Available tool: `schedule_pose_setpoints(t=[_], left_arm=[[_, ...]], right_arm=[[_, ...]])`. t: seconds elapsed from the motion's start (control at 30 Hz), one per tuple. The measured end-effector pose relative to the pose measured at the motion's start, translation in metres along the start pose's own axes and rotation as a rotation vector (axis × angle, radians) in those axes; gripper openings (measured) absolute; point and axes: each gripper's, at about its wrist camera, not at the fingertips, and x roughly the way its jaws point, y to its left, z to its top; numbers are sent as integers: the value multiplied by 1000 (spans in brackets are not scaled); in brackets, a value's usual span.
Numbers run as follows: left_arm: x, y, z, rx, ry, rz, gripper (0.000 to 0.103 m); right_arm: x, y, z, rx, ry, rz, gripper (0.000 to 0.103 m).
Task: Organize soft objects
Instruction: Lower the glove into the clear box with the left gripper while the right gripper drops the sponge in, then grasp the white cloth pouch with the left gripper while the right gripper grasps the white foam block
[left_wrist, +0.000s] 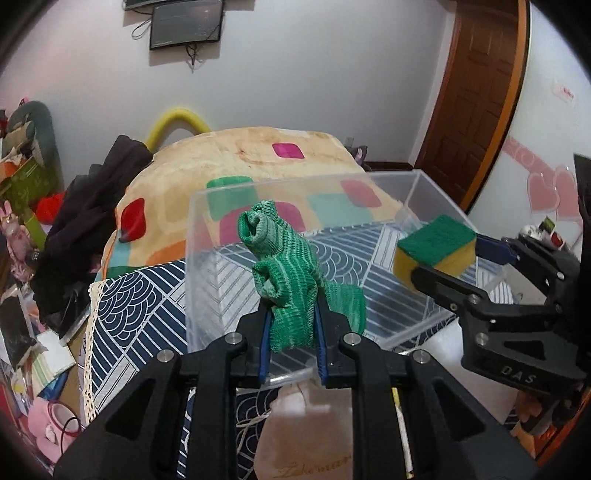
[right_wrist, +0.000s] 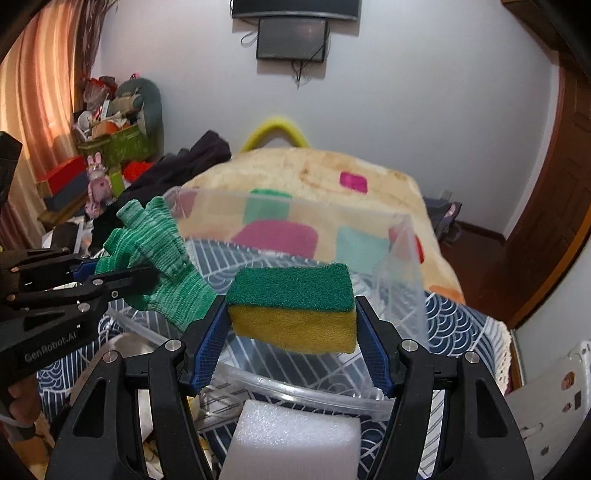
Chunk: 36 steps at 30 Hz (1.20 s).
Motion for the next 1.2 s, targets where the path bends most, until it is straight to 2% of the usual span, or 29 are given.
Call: schedule_pose_setpoints(t=[0.07,0.17,0.23,0.27,0.5,0.63,0.83,0.97,1.2], left_arm=[[-1,-3,-2,6,-4,6,21],[-5,-5,-2,13,-10,10,34],[-11,-6,-1,20,-27,19,47],[-15,-6,0,26,-40,29,49],[-49,-9,4,44,-127,50,66],[-68,-11,5,38,-170,48,72],[-89,-12,-1,41,-223,66,90],[-96,-13,-12,64,-240,89,95],[-83,-8,-38,62,-170,85,98]], right_arm=[[0,-2,-1,3,11,0,63],[-3,-3,-1,11,15,8,66],[-7,-4,0,13,10,5,77],[-7,-4,0,16,6,5,83],[-24,-10,6,49,-61,8,83],[-39,-8,8,43,-109,-6,84],[-60,-3,4,35,-178,-18,88],[-72,-1,-4,42,-213,-22,91],[-75,-1,-27,75,-211,-5,95]])
